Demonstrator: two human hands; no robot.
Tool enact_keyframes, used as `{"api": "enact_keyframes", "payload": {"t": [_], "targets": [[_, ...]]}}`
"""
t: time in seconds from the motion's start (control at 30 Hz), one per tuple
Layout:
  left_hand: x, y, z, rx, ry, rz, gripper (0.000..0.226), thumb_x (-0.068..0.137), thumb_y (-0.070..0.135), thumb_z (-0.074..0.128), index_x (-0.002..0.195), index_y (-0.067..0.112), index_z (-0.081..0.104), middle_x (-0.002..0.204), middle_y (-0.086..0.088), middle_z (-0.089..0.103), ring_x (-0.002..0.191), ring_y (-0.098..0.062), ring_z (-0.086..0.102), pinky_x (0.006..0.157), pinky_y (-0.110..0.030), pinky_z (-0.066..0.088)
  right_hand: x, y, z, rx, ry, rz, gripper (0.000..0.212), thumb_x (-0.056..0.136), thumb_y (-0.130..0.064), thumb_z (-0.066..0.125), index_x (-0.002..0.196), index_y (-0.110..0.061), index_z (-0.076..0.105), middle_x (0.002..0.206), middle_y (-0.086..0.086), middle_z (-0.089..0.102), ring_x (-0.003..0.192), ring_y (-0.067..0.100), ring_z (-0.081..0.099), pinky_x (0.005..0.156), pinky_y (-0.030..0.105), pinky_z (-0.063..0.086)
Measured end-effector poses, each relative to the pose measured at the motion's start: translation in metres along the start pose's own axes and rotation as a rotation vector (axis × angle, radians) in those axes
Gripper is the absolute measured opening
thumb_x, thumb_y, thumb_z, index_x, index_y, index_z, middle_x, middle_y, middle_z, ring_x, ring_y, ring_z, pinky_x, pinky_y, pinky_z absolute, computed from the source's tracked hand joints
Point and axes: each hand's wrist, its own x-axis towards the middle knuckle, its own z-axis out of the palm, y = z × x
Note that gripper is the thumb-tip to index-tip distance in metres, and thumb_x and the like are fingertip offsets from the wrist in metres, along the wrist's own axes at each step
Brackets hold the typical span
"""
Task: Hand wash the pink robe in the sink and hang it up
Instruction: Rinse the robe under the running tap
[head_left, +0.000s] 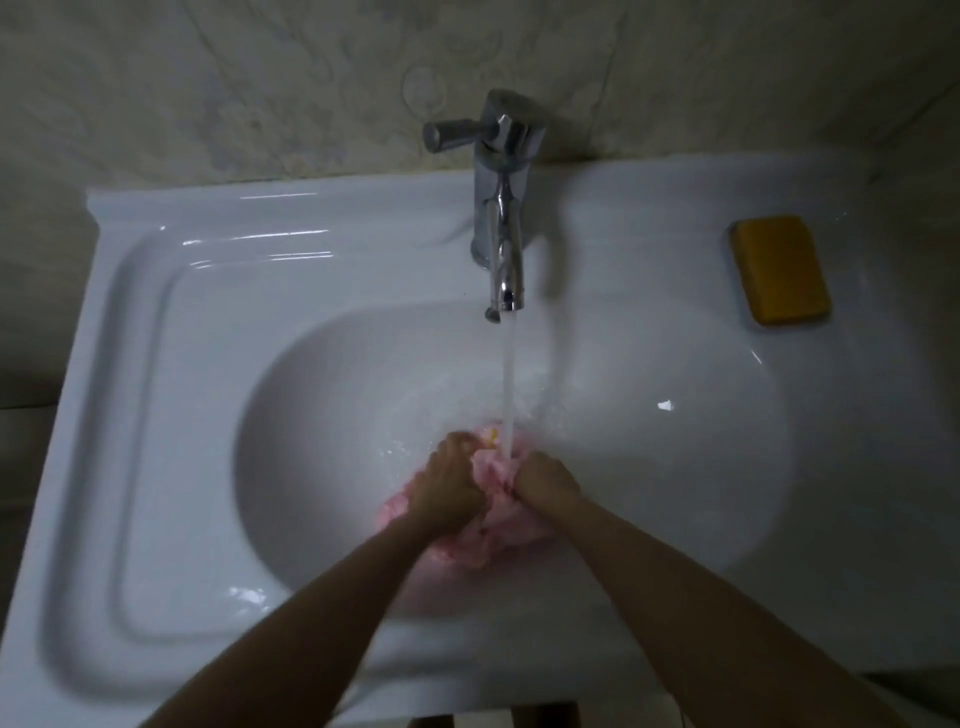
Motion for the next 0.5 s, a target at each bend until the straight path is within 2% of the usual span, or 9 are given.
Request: {"api": "enact_keyframes", "payload": {"t": [0.03,0.1,0.17,0.23,0.27,0.33,0.37,0.43,0.5], "targets": [[0.005,-0.004,-0.014,-0.261,-0.012,0.008,0.090,0.060,0.047,0.058,0.137,0.011,0.028,0.122,-0.007,0.046,0.115,-0.022,0.052,0.095,-0.039,0.044,0.005,0.002,-0.011,0.076,-0.026,0.070,0.048,0.098,-0.041,0.042,0.132,-0.010,0.051,0.136,0.018,0.050,0.125,0.030,0.049,0.099,0.032,0.040],[0.011,-0.013,-0.046,-0.405,0.118,-0.070,0.101,0.049,0.036,0.071,0.136,0.008,0.029,0.107,-0.004,0.052,0.101,-0.008,0.058,0.090,-0.038,0.047,0.013,0.014,-0.034,0.399,-0.073,0.203,0.047,0.095,-0.034,0.053,0.130,-0.003,0.053,0.137,0.018,0.051,0.124,0.029,0.050,0.100,0.032,0.040],[0.007,-0.022,-0.067,-0.287,0.418,-0.219,0.084,0.058,0.028,0.081,0.128,0.012,0.038,0.112,-0.008,0.055,0.101,-0.019,0.058,0.088,-0.043,0.049,0.010,0.026,-0.061,0.756,-0.046,0.215,0.047,0.087,-0.033,0.065,0.125,-0.006,0.057,0.131,0.018,0.056,0.116,0.030,0.056,0.098,0.038,0.046],[-0.004,-0.020,-0.066,-0.107,0.691,-0.171,0.058,0.073,0.021,0.072,0.124,0.010,0.045,0.120,-0.014,0.052,0.107,-0.034,0.054,0.085,-0.048,0.048,0.003,0.038,-0.079,0.807,0.248,0.098,0.055,0.085,-0.035,0.067,0.131,-0.012,0.049,0.132,0.013,0.053,0.115,0.029,0.055,0.095,0.038,0.047],[-0.012,-0.016,-0.060,-0.039,0.693,-0.018,0.057,0.076,0.028,0.066,0.125,0.008,0.046,0.124,-0.017,0.050,0.109,-0.036,0.052,0.085,-0.050,0.049,-0.001,0.040,-0.084,0.722,0.443,-0.004,0.059,0.084,-0.035,0.068,0.134,-0.015,0.045,0.133,0.010,0.050,0.115,0.025,0.052,0.095,0.036,0.045],[-0.016,-0.012,-0.034,0.136,0.408,0.234,0.085,0.075,0.062,0.052,0.139,0.010,0.031,0.142,-0.024,0.035,0.127,-0.043,0.038,0.095,-0.057,0.041,-0.015,0.040,-0.079,0.422,0.591,-0.376,0.070,0.078,-0.040,0.070,0.139,-0.020,0.042,0.142,0.008,0.039,0.126,0.021,0.040,0.105,0.039,0.036],[-0.013,-0.015,-0.020,0.245,0.245,0.274,0.100,0.069,0.080,0.039,0.145,0.020,0.014,0.153,-0.024,0.015,0.138,-0.046,0.019,0.101,-0.064,0.029,-0.017,0.039,-0.068,0.179,0.526,-0.538,0.080,0.074,-0.053,0.066,0.143,-0.024,0.037,0.151,0.008,0.029,0.138,0.024,0.028,0.111,0.046,0.024],[-0.004,-0.019,-0.002,0.398,0.074,0.244,0.110,0.053,0.097,0.014,0.141,0.036,-0.009,0.154,-0.015,-0.018,0.139,-0.043,-0.015,0.102,-0.071,0.007,-0.008,0.048,-0.041,-0.317,0.395,-0.717,0.095,0.069,-0.081,0.044,0.148,-0.033,0.021,0.158,0.007,0.013,0.145,0.035,0.009,0.108,0.063,0.009],[0.004,-0.018,0.005,0.513,0.018,0.217,0.117,0.054,0.097,0.021,0.145,0.033,-0.013,0.152,-0.013,-0.020,0.138,-0.042,-0.018,0.103,-0.075,0.006,0.010,0.061,-0.022,-0.597,0.338,-0.757,0.093,0.074,-0.083,0.030,0.148,-0.029,0.019,0.154,0.015,0.026,0.138,0.045,0.025,0.100,0.074,0.023]]}}
